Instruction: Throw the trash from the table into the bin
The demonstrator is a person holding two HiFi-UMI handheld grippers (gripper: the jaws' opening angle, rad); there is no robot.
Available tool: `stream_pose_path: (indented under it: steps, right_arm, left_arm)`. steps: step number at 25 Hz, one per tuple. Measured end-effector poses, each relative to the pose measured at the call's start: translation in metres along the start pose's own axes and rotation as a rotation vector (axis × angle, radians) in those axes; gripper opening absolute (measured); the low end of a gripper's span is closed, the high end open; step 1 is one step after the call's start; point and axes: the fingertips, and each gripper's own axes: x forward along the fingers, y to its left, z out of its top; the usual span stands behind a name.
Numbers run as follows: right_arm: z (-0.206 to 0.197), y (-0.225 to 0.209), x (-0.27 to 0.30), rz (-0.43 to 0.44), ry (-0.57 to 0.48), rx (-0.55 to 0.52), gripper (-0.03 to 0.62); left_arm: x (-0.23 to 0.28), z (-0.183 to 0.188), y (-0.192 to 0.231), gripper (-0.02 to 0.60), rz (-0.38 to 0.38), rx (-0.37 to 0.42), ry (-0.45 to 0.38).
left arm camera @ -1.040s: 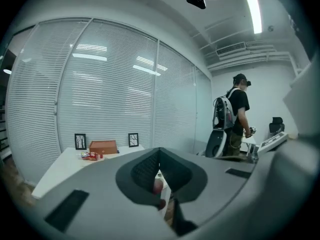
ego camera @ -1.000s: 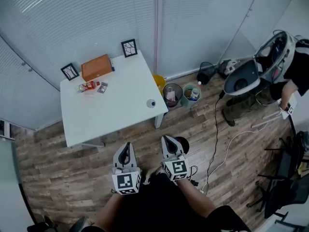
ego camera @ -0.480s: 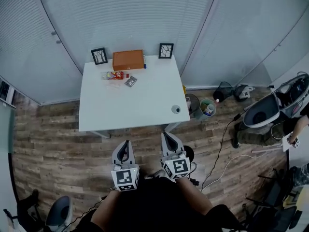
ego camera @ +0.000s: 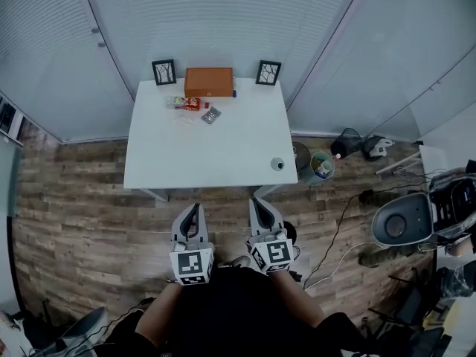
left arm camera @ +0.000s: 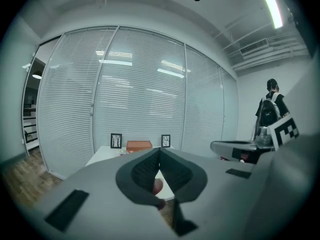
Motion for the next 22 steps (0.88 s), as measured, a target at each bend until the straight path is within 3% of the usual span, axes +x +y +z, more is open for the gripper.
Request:
stream_pose_path:
  steps: [15,22]
  right_arm:
    - [-0.009,0.042,0.034,0.009,0.035,-0.011,0.005]
    - [-0.006,0.066,0.062,-0.021,0.023,-0.020,0.005]
  left_arm:
    - [-0.005,-0.010,0.060,-0.002,-0.004,-0.006,0.003]
    - [-0.001,-0.005,0.092,-0.002,-0.046,-0.008,-0.010]
